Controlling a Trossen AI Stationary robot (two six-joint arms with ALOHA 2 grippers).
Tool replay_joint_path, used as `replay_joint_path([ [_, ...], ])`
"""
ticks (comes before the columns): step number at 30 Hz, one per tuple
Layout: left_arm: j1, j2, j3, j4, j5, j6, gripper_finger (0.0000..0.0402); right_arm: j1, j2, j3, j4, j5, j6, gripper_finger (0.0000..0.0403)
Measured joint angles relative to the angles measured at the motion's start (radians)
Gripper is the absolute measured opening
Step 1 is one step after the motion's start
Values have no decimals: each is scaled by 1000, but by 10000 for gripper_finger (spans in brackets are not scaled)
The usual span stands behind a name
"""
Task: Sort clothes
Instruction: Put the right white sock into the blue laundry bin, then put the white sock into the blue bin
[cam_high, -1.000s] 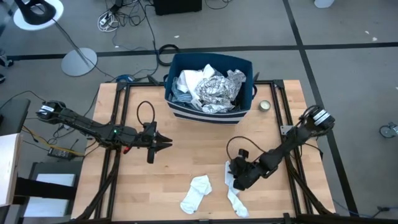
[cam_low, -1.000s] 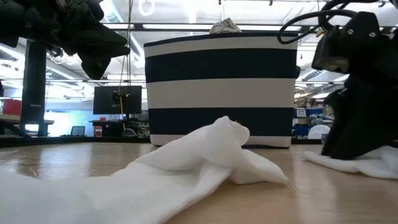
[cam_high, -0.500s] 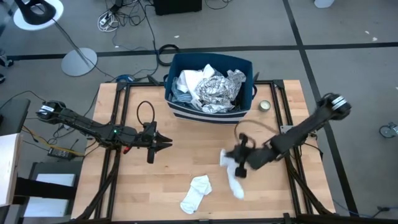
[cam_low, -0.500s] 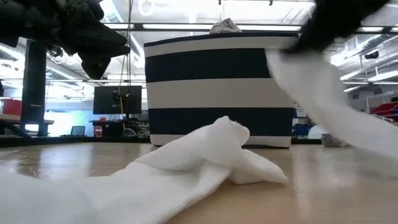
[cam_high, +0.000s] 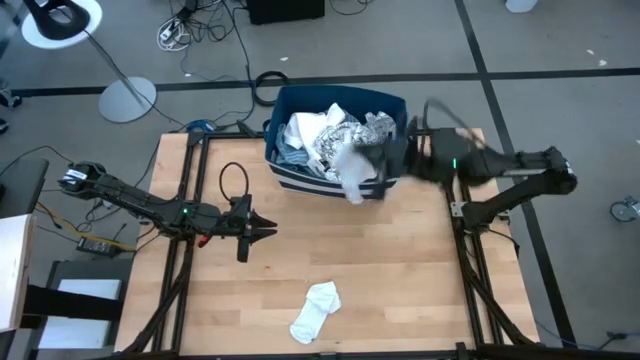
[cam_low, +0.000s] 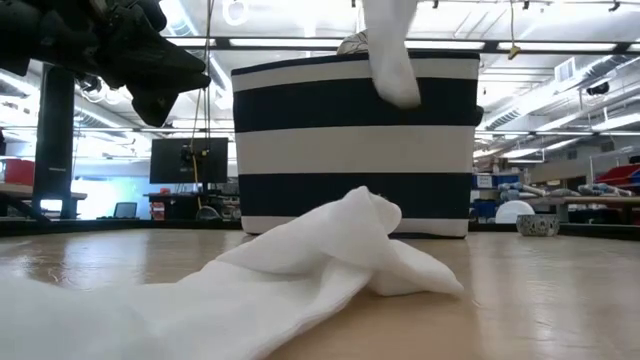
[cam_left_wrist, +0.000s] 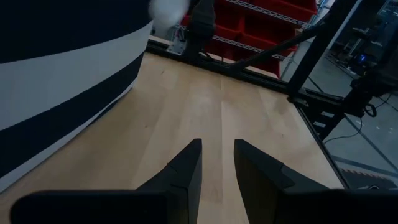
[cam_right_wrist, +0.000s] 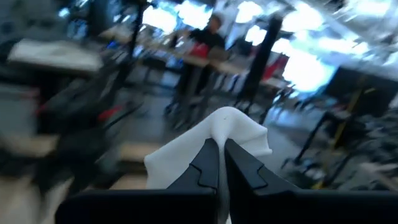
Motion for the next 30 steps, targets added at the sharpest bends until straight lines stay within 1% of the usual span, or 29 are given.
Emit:
replay_joint_path([
  [4, 0, 0, 0, 0, -18, 17, 99, -171, 111, 209, 2, -107, -37, 5],
  [7, 0, 0, 0, 0, -25, 28, 99, -274, 209, 347, 0, -179, -36, 6],
  [11, 0, 0, 0, -1, -26, 28, 99, -369, 339, 497, 0, -267, -27, 6],
  [13, 0, 0, 0, -1, -26, 28, 99, -398, 395, 542, -4, -278, -7, 7],
  [15, 0, 0, 0, -2, -26, 28, 99, -418, 436, 563, -26, -276, 59, 9],
  [17, 0, 0, 0, -2, -26, 28, 99, -436, 465, 568, -88, -273, 126, 15],
  [22, 0, 0, 0, -6, -26, 28, 99, -487, 512, 568, -408, -274, 246, 53],
  [25, 0, 0, 0, -11, -26, 28, 99, -515, 515, 567, -557, -315, 308, 86],
  [28, 0, 0, 0, -11, -26, 28, 99, -528, 493, 567, -609, -355, 338, 120],
  [30, 0, 0, 0, -8, -27, 28, 99, -529, 465, 567, -611, -374, 348, 142],
])
